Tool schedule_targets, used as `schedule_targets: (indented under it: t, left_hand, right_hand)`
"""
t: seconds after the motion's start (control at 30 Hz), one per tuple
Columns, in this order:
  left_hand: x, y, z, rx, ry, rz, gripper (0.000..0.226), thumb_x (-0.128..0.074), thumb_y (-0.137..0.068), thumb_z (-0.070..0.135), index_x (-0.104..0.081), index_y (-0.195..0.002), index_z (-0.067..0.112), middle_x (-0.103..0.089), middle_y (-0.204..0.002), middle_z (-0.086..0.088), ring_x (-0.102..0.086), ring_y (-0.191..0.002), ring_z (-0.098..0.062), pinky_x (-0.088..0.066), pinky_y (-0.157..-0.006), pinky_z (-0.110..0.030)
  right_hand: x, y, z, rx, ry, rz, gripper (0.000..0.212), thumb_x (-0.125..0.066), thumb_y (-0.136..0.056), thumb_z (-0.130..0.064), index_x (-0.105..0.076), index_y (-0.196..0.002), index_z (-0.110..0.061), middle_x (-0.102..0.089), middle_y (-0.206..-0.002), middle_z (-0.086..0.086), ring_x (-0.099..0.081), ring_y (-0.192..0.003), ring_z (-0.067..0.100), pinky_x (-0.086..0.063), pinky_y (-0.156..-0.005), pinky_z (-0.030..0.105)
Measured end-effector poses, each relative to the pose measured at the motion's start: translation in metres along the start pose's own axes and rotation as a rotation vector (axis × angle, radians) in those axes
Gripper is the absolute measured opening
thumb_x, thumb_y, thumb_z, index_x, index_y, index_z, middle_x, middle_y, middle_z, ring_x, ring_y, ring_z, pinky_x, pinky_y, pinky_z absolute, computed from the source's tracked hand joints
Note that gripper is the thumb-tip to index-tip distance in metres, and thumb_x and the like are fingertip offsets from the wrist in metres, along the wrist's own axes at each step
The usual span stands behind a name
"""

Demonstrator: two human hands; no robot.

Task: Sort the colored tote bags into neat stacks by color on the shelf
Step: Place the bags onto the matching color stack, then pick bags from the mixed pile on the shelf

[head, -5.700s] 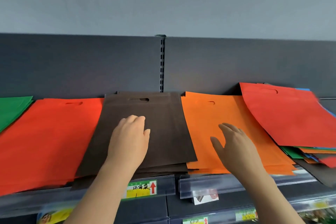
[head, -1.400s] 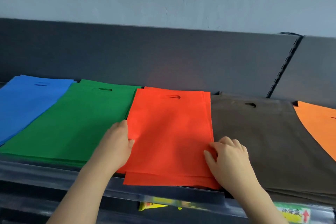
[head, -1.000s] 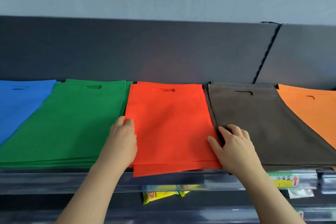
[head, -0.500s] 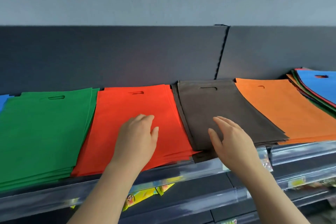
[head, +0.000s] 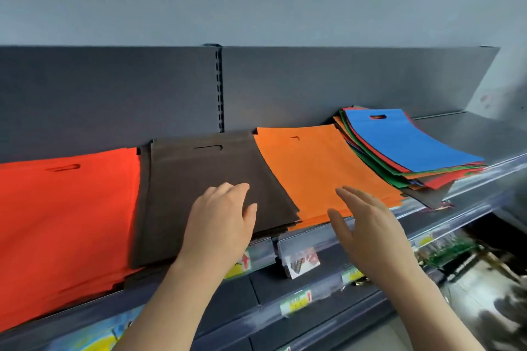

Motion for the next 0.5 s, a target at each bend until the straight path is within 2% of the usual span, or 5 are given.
schedule_targets:
  t: [0.23,0.5]
  left_hand:
    - [-0.058,-0.032,0.079,-0.025,0.044,-0.042,0.043,-0.044,-0.096,0.038,-0.048,-0.136,0.022,-0.059,-0.119,0.007,-0.051,-0.109,-0.014,-0.043,-0.091,-0.027]
    - [-0.102,-0.084,0.123,-0.058,0.061,-0.068,0.045,-0.042,-0.097,0.04,-0.045,-0.138,0.022,-0.056,-0.123,0.008,-0.048,-0.115,-0.013,-0.04,-0.095,-0.026]
  right_hand:
    - [0.018,-0.026,0.099,-0.037,0.05,0.007,0.048,-0.056,-0.092,-0.034,-0.05,-0.135,-0.014,-0.051,-0.139,0.001,-0.042,-0.131,0.02,-0.033,-0.107,0.033]
    - [0.022,-0.074,0.163,-0.079,0.065,0.031,0.045,-0.056,-0.091,-0.034,-0.053,-0.132,-0.014,-0.054,-0.135,0.001,-0.046,-0.128,0.02,-0.035,-0.105,0.033]
Point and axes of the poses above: each hand's wrist, its own y-axis away from the middle knuckle, its own x-axis out of the back of the hand, z = x × y, the point moved 2 cm from there along -y, towards the middle knuckle
